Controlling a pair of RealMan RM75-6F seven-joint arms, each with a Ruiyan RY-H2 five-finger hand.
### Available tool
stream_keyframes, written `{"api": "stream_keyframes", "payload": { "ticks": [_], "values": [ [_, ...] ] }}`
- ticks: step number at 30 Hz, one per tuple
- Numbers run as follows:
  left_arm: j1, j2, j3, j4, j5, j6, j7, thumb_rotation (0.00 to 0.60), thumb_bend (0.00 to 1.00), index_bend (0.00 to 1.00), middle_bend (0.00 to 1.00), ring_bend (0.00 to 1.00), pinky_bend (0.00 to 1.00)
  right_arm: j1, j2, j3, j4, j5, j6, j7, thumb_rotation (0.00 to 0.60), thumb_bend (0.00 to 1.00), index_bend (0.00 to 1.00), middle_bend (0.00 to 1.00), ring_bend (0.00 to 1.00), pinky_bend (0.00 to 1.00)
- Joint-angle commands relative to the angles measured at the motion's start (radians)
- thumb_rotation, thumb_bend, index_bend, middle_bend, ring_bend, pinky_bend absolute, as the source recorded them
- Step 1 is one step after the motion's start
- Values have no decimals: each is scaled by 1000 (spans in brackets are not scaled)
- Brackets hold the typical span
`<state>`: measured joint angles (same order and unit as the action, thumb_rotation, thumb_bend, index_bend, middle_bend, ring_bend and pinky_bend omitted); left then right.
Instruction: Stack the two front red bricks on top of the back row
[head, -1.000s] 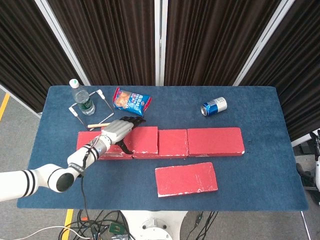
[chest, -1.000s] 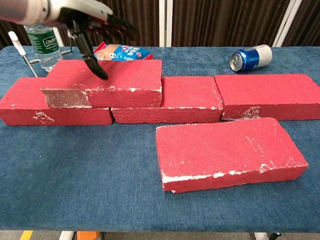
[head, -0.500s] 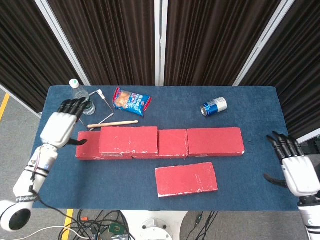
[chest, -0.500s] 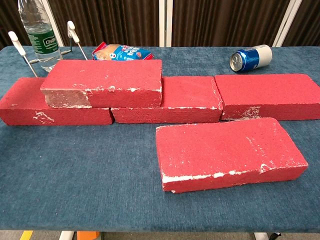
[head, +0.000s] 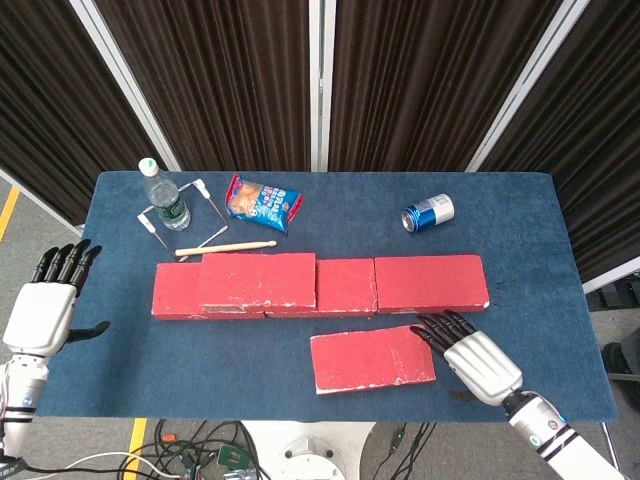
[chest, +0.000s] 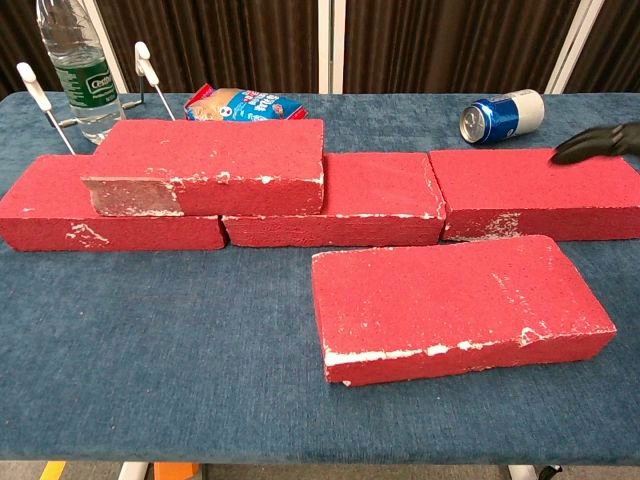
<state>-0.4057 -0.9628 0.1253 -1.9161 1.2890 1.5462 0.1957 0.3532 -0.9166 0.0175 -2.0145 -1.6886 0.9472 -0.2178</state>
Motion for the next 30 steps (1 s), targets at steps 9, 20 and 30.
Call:
{"api": "stream_keyframes", "payload": {
  "ticks": [9, 20, 30],
  "values": [
    [107, -53, -16, 91, 95, 28, -65, 600, 51, 6, 0, 0, 0, 103, -168, 6, 54, 174, -135, -162, 600, 0, 0, 0, 0, 0],
    [152, -41, -33, 114, 98, -37, -108, 600, 51, 6, 0, 0, 0, 158, -243, 34, 88, 296, -144, -161, 600, 0, 0, 0, 0, 0],
    [182, -27, -53, 137, 129, -57, -155, 600, 52, 6, 0, 0, 0, 209, -296, 37, 106, 384, -171, -146, 600, 0, 0, 0, 0, 0]
  ]
}}
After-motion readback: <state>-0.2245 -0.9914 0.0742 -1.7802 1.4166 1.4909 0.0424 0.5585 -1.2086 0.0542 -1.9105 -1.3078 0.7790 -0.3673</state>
